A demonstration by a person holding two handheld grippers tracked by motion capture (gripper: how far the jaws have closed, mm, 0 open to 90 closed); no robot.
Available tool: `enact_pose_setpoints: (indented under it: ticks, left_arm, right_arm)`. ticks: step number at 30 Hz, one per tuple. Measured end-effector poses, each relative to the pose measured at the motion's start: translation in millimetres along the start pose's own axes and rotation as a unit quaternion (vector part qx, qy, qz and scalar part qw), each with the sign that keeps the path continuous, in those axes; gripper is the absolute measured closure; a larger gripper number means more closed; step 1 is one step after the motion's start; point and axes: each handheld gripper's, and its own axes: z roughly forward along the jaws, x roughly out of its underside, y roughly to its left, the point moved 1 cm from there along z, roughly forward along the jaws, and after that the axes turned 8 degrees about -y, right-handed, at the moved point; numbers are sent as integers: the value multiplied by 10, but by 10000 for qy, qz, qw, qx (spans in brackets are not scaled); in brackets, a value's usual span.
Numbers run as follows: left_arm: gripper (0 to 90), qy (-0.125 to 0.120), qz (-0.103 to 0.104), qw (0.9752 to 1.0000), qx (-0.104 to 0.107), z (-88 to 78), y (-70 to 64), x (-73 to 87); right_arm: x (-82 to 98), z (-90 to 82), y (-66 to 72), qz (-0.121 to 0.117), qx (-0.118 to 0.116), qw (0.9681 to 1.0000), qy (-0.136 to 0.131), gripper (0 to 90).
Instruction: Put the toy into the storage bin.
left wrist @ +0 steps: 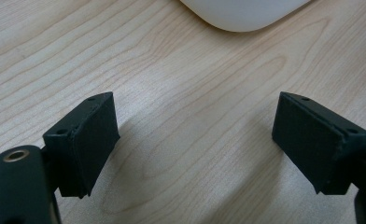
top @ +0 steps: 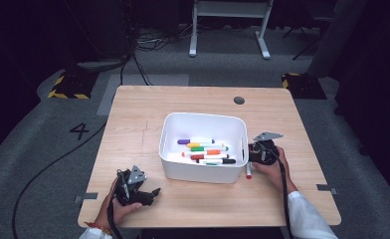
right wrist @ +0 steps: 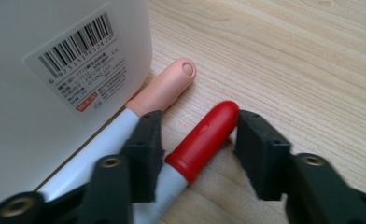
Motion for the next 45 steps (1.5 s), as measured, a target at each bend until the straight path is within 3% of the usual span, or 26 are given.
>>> enact_pose_setpoints:
  ticks: [3, 7, 18, 31, 45]
  left_arm:
    - [146, 0, 2, 10000, 1, 0, 0, 0]
    - [146, 0, 2, 10000, -1, 0, 0, 0]
    - [146, 0, 4, 10000, 1, 0, 0, 0]
    - [146, 4, 1, 10000, 0, 0, 0, 0]
    - [146, -2, -1, 10000, -9, 1, -1, 1]
  right_arm:
    - [8, -17, -25, 4, 28, 10000, -9, 675]
    - [31, -43, -54, 20, 18, 10000, -34, 735]
    - [71, -121, -138, -14, -119, 9999, -118, 747]
    - [-41, -504, -212, 8, -333, 9967, -746, 749]
    - [-188, -864, -205, -70, -503, 9923, -1128, 750]
